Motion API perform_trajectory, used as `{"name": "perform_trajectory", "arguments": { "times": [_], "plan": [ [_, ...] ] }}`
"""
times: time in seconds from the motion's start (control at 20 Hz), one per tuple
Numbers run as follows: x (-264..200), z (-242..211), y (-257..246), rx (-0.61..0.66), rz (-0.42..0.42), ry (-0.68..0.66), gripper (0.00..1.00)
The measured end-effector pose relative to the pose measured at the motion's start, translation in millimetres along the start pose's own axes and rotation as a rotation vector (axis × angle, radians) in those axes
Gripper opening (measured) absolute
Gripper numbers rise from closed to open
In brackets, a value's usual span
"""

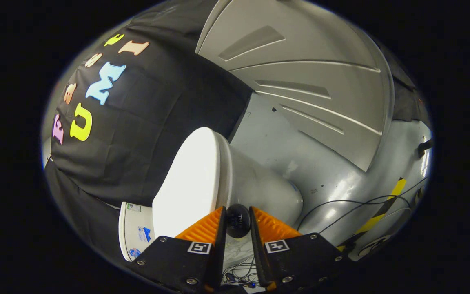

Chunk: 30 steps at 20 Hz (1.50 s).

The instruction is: Open the toilet lid.

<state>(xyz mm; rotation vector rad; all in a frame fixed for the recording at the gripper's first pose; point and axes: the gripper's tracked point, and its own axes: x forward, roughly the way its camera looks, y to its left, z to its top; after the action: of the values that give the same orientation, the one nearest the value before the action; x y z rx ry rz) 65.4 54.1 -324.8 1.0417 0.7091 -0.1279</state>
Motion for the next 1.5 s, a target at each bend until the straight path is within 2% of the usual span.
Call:
{"name": "perform_trajectory", "arguments": {
  "times": [0.15,0.35,0.5,0.85,1.5],
  "plan": [
    [-3.2,3.3,2.4,-0.008,0.013,-0.028,0.2],
    [-6.7,6.9,7.5,-0.09,-0.003,-0.058,0.1],
    [-8.2,7.7,9.7,-0.09,-0.002,-0.063,0.01],
    [-14.3,8.8,16.1,-0.188,-0.047,-0.062,0.0],
    [-33.0,20.2,43.3,-0.263,-0.069,-0.1,0.0]
  ]
}}
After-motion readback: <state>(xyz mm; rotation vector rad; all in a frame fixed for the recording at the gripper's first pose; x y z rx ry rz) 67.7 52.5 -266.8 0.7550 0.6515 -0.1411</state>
